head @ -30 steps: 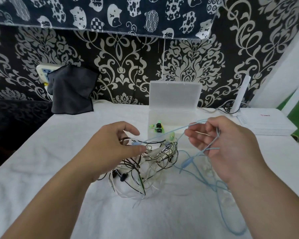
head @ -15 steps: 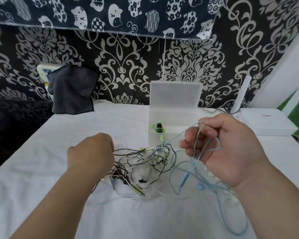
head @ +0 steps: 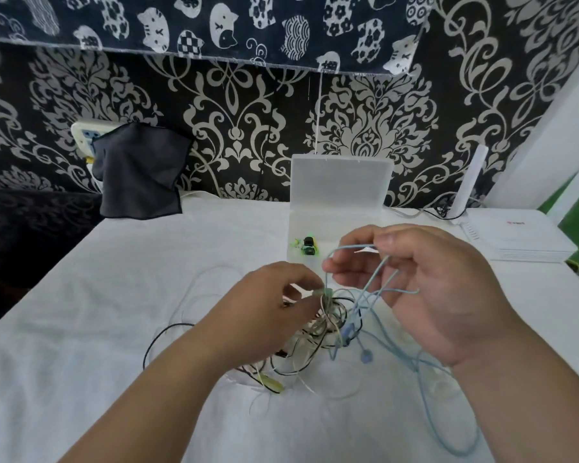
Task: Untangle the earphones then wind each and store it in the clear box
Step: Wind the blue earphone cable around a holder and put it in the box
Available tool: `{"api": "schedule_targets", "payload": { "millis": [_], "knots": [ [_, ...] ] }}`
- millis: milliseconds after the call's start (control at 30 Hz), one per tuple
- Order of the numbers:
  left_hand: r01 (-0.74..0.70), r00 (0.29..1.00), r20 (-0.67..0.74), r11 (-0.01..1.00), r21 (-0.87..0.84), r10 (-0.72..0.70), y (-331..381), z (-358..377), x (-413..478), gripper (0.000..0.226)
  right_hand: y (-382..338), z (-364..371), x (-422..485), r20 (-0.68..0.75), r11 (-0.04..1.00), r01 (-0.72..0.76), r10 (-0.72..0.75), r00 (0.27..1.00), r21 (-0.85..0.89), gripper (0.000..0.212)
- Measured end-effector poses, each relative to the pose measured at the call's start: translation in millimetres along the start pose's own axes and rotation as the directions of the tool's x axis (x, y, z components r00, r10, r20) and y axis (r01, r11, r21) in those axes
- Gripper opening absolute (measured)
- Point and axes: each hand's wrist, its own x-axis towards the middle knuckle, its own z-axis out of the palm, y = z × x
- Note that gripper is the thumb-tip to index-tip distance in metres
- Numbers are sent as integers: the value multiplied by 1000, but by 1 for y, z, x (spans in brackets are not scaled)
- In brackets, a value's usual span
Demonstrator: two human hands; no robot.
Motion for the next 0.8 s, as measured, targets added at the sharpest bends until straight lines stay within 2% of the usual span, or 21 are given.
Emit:
{"api": "schedule_targets", "payload": {
  "millis": [33,133,233,367,467,533,633,800],
  "knots": [
    [22,1000,-16,999,-45,-22,2,-2,-1,2,-1,-1,0,-18,1000,1,0,1000,26,26],
    [54,998,1,982,-179,-55,6,-7,-3,11,-2,1,0,-41,998,-13,16,999,69,32],
    [95,992,-50,959,-266,-112,5,-8,-2,22,-1,4,1,-59,998,-16,19,998,57,21],
    [152,947,-166,839,-523,-275,9,-11,-1,19,0,0,3,-136,1000,-2,1,991,-5,33],
    [182,924,-145,738,-650,-355,11,-16,0,16,-1,1,1,-94,999,-25,28,995,31,49],
    [188,953,-83,783,-593,-291,13,-18,-2,20,2,2,1,-39,999,-43,44,998,33,41],
    [152,987,18,910,-386,-157,16,-12,-7,25,8,3,3,26,999,-43,43,999,21,36],
    [129,974,-148,954,-270,-173,14,-4,-5,17,6,4,2,73,997,-25,19,997,78,32]
  ]
}}
